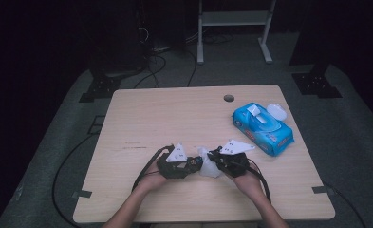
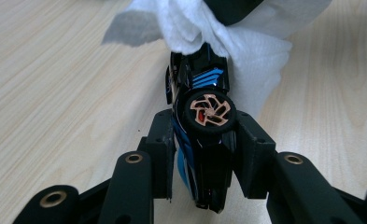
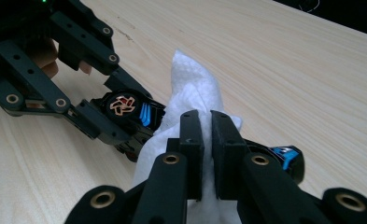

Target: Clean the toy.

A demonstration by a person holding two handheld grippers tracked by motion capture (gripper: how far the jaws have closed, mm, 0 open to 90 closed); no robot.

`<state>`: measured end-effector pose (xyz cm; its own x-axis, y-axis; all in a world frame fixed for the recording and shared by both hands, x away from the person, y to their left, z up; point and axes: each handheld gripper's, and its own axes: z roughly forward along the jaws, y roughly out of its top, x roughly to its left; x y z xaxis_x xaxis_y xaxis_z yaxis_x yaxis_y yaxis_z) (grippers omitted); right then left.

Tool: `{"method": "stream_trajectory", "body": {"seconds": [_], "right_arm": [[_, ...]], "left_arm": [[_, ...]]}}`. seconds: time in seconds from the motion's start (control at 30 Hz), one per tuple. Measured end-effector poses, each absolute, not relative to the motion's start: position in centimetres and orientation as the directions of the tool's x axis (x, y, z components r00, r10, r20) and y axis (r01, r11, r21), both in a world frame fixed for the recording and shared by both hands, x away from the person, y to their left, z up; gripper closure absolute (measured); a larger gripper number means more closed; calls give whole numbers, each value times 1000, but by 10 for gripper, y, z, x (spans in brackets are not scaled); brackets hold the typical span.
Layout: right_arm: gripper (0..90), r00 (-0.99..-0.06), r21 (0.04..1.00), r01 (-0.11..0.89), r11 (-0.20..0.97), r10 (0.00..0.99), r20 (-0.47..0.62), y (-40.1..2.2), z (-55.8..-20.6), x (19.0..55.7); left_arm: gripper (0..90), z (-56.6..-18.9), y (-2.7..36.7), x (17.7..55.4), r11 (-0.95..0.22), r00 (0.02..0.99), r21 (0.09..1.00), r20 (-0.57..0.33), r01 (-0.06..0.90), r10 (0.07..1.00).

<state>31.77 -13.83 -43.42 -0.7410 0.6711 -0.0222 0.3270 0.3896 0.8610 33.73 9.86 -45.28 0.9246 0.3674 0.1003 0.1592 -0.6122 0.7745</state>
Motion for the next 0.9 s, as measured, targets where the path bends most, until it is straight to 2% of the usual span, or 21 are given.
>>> {"method": "stream_trajectory", "body": {"seconds": [0.17, 0.23, 0.4, 0.67, 0.9], "right_arm": [[834, -725, 865, 334, 374, 689, -18, -142, -433, 319], [835, -740, 871, 329, 365, 672, -2, -135, -432, 317], [835, -782, 864, 284, 416, 621, -42, -112, -434, 310], [835, -704, 861, 341, 377, 710, -32, -147, -435, 322], [835, -683, 859, 362, 361, 730, -19, -156, -438, 326]], "left_arm": [[656, -453, 99, 338, -606, 930, 780, 89, 159, 357], [660, -454, 99, 338, -603, 932, 782, 84, 158, 353], [663, -453, 102, 338, -602, 935, 782, 73, 162, 347], [664, -451, 116, 338, -610, 933, 775, 79, 165, 352], [663, -451, 124, 337, -616, 930, 768, 77, 174, 358]]}}
